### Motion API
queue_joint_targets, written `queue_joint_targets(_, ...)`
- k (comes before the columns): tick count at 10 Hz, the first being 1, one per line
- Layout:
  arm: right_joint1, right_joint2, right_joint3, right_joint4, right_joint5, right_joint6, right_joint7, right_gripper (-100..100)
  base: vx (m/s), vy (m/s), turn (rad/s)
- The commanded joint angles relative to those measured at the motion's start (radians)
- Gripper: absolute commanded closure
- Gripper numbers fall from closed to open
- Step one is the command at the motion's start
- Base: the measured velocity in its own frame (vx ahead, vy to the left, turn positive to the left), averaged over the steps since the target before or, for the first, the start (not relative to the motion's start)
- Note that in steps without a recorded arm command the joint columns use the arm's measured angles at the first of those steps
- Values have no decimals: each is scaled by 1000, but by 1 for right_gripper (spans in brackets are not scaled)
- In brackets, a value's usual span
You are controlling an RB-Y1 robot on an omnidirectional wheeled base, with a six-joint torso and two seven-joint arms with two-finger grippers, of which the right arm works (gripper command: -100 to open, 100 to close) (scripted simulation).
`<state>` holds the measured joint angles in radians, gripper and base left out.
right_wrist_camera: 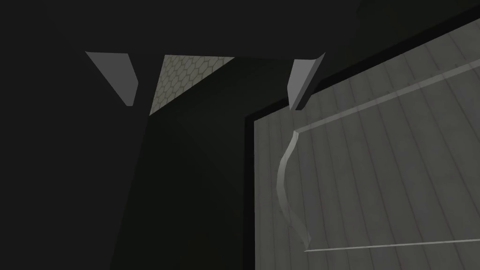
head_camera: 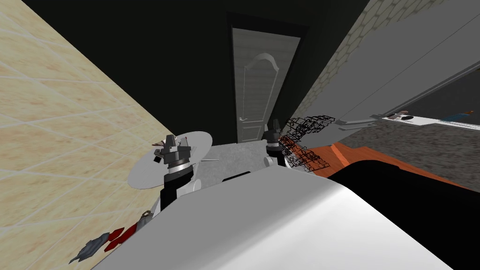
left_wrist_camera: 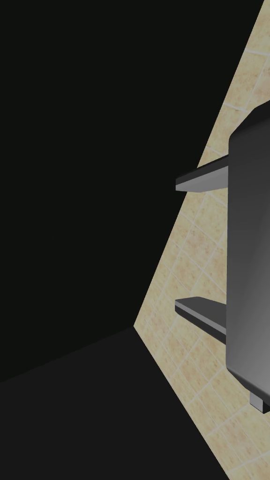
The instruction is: Pull the door open
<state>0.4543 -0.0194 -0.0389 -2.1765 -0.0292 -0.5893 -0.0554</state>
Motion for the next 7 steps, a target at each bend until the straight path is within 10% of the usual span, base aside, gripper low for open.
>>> queue_joint_targets(1, -19, -8, -3, 43, -2, -4, 2, -100, 79, 6, 11)
queue_joint_targets(7, -91, -37, -12, 199, -10, -12, 9, -100, 86, -5, 12)
